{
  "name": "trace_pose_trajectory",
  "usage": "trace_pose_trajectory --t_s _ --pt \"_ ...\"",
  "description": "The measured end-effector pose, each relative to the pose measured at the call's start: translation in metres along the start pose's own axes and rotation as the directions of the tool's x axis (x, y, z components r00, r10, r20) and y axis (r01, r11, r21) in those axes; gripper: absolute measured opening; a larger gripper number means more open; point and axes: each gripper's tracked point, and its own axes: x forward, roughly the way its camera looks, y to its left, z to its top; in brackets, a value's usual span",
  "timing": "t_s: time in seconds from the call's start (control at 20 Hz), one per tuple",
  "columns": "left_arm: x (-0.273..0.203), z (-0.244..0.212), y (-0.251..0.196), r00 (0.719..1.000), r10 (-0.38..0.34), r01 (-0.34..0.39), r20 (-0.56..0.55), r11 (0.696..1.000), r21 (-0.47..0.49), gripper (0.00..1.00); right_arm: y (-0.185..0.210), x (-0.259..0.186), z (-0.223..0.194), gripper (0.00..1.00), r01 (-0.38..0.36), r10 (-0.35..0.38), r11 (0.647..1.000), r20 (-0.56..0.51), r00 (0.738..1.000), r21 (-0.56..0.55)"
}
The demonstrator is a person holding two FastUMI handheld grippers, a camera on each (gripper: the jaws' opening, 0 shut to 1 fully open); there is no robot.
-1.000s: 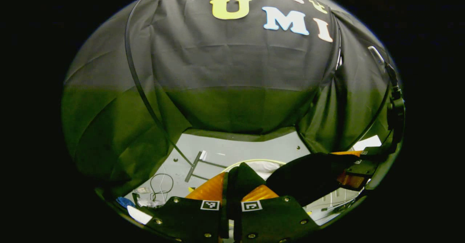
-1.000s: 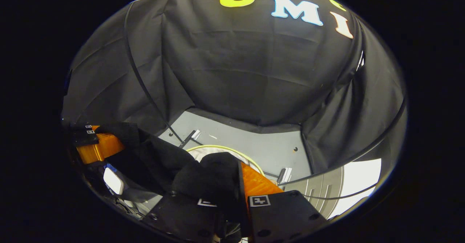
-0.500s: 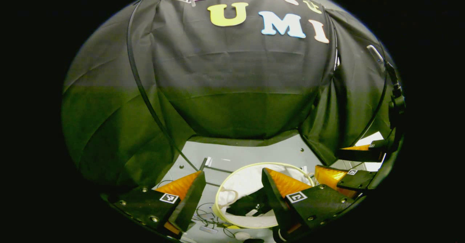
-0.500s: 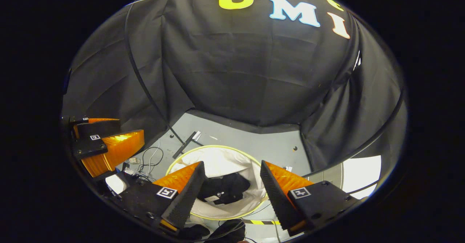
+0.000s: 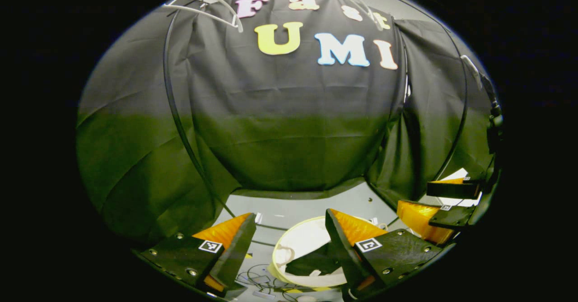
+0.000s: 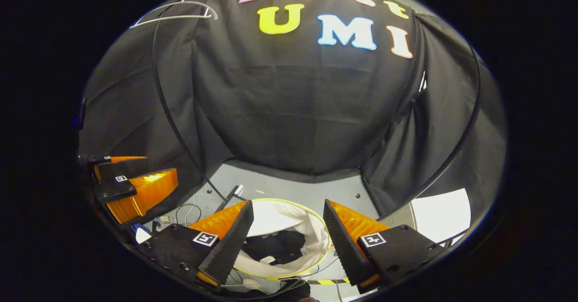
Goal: Grasp the clothes on the hanger with both hands and then place them into the laundry hamper below.
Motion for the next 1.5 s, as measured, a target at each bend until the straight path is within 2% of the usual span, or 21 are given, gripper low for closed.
trace_pose_trajectory --t_s 0.3,0.55,0.7,0.9,1.0,1.15,1.35,1.5 --pt "-0.051 0.067 0.004 0.991 -0.020 0.017 0.135 1.000 0.019 0.91 -0.017 -0.054 0.057 0.98 0.011 -0.020 0.998 0.138 0.990 0.064" --pt "-0.107 0.144 -0.004 0.965 -0.026 0.024 0.261 1.000 0.013 0.91 -0.053 -0.113 0.106 0.98 0.018 -0.041 0.996 0.282 0.959 0.084" --pt "-0.142 0.185 -0.014 0.941 -0.037 0.033 0.338 0.999 0.018 0.91 -0.082 -0.158 0.146 0.97 0.027 -0.063 0.995 0.395 0.917 0.098" --pt "-0.198 0.239 -0.032 0.901 -0.056 0.055 0.431 0.998 0.016 0.90 -0.117 -0.224 0.174 0.98 0.080 -0.111 0.993 0.507 0.855 0.083" --pt "-0.213 0.251 -0.039 0.889 -0.073 0.076 0.452 0.997 0.012 0.90 -0.127 -0.259 0.185 0.97 0.087 -0.119 0.993 0.555 0.823 0.083" --pt "-0.253 0.263 -0.036 0.871 -0.063 0.059 0.487 0.998 0.024 0.90 -0.148 -0.300 0.194 0.97 0.119 -0.161 0.987 0.604 0.781 0.109" --pt "-0.300 0.282 -0.033 0.830 -0.042 0.025 0.556 0.999 0.038 0.90 -0.171 -0.337 0.187 0.97 0.173 -0.222 0.975 0.639 0.736 0.139" --pt "-0.315 0.294 -0.031 0.811 -0.024 -0.004 0.585 0.999 0.047 0.90 -0.178 -0.350 0.175 0.97 0.208 -0.250 0.968 0.642 0.725 0.142"
